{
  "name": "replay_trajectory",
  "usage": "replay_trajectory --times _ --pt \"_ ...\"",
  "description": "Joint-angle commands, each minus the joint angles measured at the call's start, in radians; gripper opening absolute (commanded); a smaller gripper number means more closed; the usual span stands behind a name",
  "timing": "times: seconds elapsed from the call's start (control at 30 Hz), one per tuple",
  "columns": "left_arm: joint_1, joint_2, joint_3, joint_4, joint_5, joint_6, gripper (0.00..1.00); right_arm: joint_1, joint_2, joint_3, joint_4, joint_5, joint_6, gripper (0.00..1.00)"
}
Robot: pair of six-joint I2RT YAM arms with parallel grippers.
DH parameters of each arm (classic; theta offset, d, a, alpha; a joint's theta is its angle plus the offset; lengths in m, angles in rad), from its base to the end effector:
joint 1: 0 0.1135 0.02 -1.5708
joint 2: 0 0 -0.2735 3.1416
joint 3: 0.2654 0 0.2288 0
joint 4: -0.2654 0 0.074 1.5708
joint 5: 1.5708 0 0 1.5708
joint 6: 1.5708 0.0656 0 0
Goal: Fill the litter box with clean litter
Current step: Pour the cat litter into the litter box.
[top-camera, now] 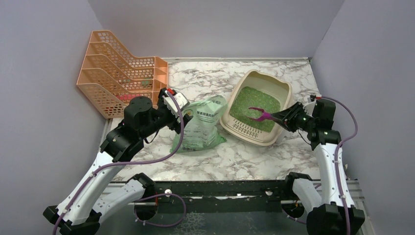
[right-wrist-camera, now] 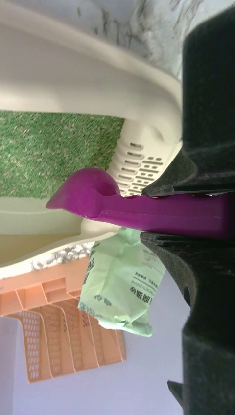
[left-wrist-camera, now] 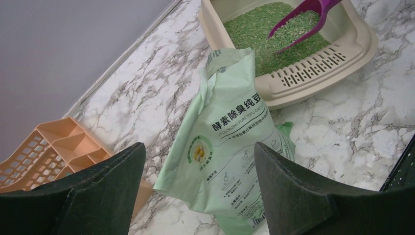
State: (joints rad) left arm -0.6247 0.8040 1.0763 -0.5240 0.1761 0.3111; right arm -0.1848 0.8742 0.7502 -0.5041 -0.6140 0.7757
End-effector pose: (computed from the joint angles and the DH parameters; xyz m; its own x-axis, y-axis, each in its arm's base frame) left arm 0.1238 -0.1035 0.3931 0.0261 0.3527 -0.9354 0.7410 0.6212 0.2549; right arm 0.1783 0.0051 0.2805 -0.6281 0.6997 -0.3406 0.1845 0.5591 0.8083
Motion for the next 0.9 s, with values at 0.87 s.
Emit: replay_trajectory --times 0.87 --pt "-0.001 -0.042 -0.015 -0.02 -0.041 0.015 0.85 0.0 0.131 0.357 -0.079 0.236 -0.227 0.01"
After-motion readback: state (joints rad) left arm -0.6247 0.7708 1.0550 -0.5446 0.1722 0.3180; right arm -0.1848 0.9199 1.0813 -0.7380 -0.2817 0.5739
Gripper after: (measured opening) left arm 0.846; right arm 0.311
